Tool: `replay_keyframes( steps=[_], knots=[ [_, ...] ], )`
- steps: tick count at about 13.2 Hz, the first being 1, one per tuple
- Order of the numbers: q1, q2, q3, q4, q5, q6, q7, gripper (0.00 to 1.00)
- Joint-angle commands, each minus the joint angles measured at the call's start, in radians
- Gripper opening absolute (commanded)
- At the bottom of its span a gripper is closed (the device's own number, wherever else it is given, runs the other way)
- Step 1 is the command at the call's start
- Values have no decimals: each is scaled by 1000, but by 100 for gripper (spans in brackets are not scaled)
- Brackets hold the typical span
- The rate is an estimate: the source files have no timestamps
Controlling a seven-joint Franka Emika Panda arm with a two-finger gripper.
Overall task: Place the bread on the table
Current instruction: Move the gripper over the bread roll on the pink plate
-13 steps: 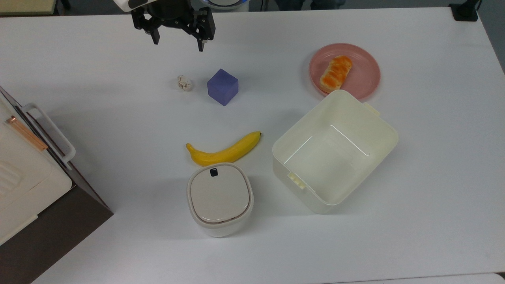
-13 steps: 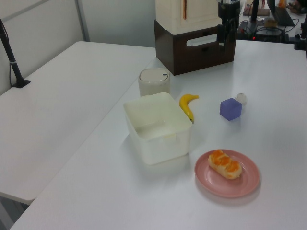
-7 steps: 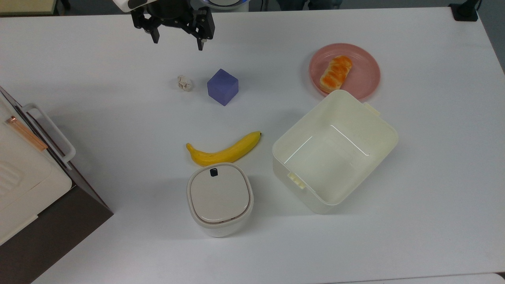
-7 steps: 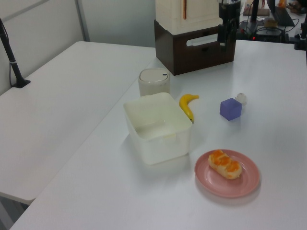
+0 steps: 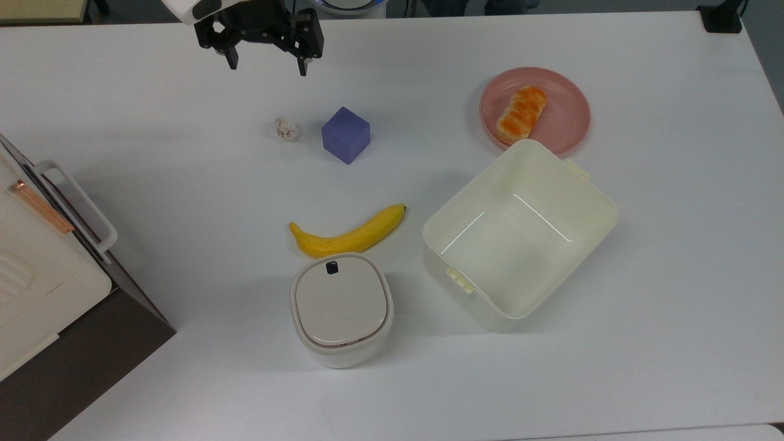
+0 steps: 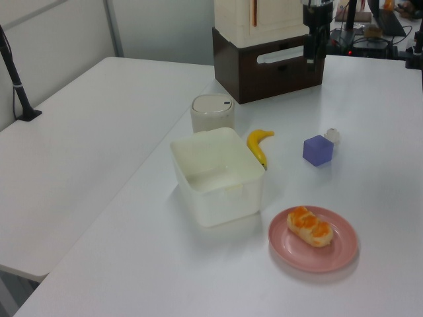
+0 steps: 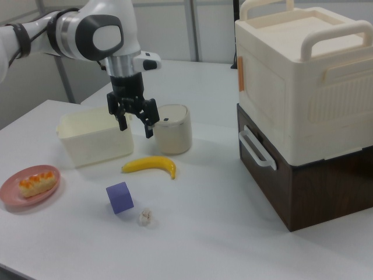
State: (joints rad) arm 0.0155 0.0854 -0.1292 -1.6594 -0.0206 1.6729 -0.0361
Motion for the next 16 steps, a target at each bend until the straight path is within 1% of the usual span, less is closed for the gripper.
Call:
replay_keyframes(
  steps=[1,3,12,14,15,16],
  knots=[
    [-5,-12,0,-46,5,-29,-48,100],
    [-2,-9,3,-75,4,-25,-71,100],
    [15,-13,17,-69,10,-42,-64,100],
    [88,-13,17,-63,21,-97,-16,100],
    [137,-12,17,-57,49,-104,68,100],
    [171,-7,17,-56,79,-99,125,100]
  ],
)
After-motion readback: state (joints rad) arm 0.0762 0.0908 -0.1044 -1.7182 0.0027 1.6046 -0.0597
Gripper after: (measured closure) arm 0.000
